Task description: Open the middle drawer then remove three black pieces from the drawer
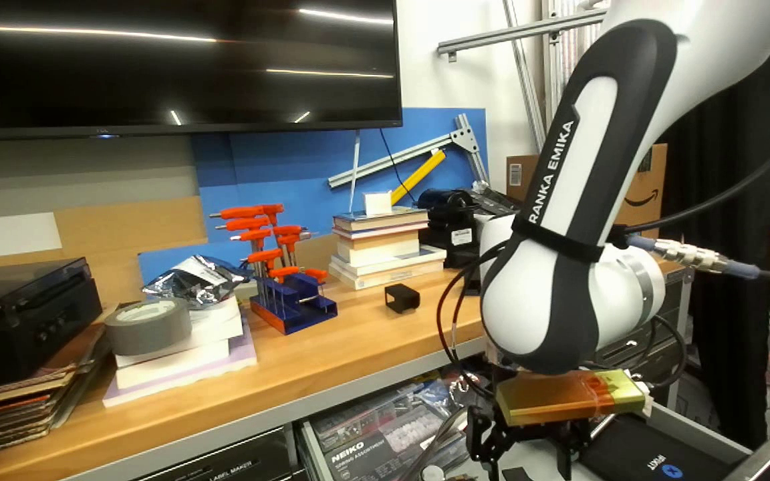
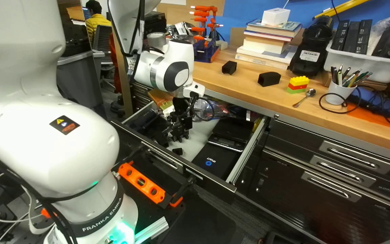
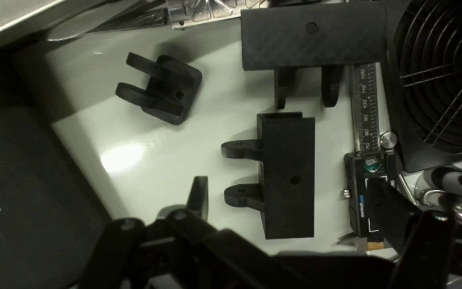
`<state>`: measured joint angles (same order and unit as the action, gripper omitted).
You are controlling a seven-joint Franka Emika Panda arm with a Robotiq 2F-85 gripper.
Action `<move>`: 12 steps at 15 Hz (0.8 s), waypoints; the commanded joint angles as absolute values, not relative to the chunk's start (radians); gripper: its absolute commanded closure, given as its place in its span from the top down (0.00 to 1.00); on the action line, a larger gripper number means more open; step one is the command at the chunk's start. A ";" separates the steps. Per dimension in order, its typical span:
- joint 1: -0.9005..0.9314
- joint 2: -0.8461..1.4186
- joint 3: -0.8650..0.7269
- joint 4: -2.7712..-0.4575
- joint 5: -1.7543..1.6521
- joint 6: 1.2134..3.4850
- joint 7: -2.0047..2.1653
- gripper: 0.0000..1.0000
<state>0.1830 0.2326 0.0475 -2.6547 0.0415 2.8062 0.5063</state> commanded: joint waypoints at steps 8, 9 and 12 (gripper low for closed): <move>0.341 0.340 -0.105 -2.653 -0.011 2.965 0.636 1.00; 0.355 0.348 -0.117 -2.652 -0.007 2.981 0.640 1.00; 0.392 0.372 -0.146 -2.647 0.009 3.007 0.643 1.00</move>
<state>0.3434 0.3496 -0.1072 -2.6530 0.0116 2.9631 0.6132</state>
